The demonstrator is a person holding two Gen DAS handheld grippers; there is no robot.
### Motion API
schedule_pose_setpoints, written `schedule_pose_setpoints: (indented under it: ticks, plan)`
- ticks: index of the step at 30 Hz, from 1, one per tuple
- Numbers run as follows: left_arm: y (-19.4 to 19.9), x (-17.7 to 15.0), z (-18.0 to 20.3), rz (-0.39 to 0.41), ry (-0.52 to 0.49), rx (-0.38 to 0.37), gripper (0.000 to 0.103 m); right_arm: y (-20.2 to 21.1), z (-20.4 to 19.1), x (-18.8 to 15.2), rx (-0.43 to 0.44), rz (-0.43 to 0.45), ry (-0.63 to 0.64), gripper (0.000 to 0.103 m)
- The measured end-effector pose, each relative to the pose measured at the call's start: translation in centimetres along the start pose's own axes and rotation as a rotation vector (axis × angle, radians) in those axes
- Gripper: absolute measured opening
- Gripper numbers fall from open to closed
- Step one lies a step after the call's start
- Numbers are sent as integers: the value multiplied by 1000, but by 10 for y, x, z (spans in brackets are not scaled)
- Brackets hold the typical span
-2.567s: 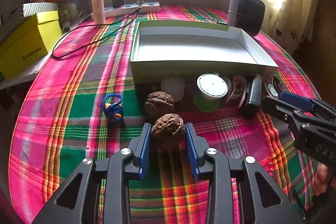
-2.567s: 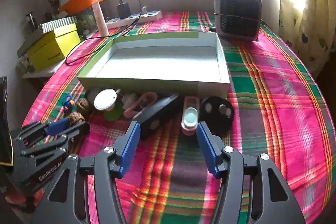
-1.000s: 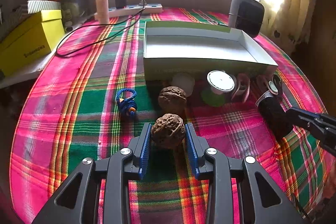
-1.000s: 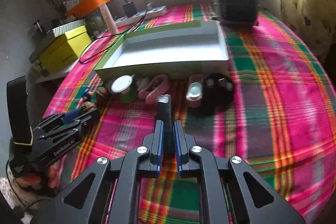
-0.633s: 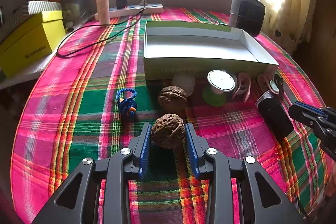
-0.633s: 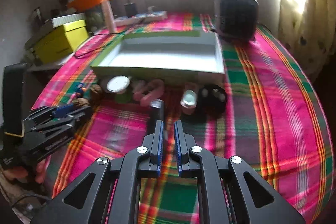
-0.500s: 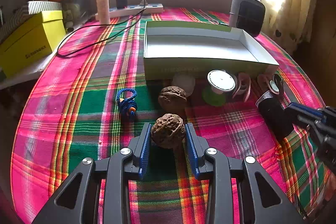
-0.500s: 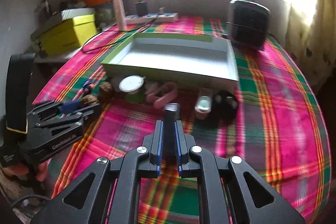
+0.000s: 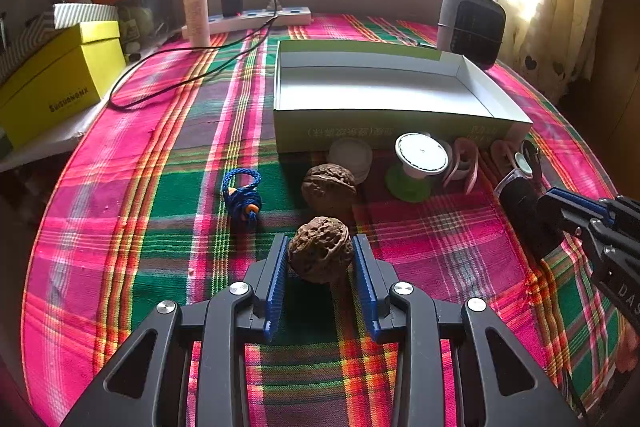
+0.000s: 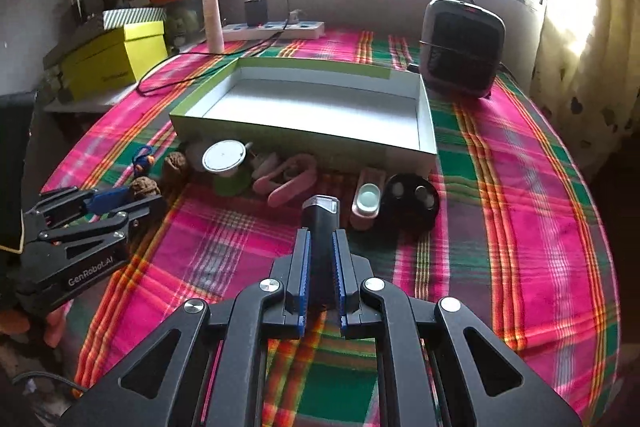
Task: Organize objects
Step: 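Lift the walnut with left gripper while right gripper lifts the black device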
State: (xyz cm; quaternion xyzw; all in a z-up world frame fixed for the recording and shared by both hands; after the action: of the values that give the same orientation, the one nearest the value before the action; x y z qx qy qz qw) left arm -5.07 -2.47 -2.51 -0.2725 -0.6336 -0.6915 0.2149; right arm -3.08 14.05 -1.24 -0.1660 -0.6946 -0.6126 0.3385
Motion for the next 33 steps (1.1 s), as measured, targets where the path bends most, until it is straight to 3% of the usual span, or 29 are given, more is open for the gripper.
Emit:
schedule_pose_setpoints:
  ticks: [11, 21, 23, 26, 33]
  plan:
    - [0, 0, 0, -1, -3, 3, 30, 3, 16, -3, -30, 0, -26, 11]
    - [1, 0, -7, -3, -5, 12, 31, 2, 25, -4, -3, 3, -85, 12]
    - [0, 0, -7, -3, -5, 11, 31, 4, 27, -4, 47, 13, -134, 21]
    - [0, 0, -7, -3, -3, 6, 32, 2, 22, -5, 98, 19, -141, 49]
    - [0, -1, -3, -5, -8, -10, 38, -16, 8, -6, 22, -38, -63, 50]
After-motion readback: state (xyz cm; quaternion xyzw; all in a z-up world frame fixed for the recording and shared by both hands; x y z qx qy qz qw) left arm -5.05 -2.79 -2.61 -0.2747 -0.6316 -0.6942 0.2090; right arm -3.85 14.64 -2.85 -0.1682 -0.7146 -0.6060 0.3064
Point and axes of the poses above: each gripper's, at about its wrist camera, not at the fingertips, and y roughly against the way its jaws point, z to its right, x to its top, the point moved 4 cm from there along -y, roughly the way its jaws point
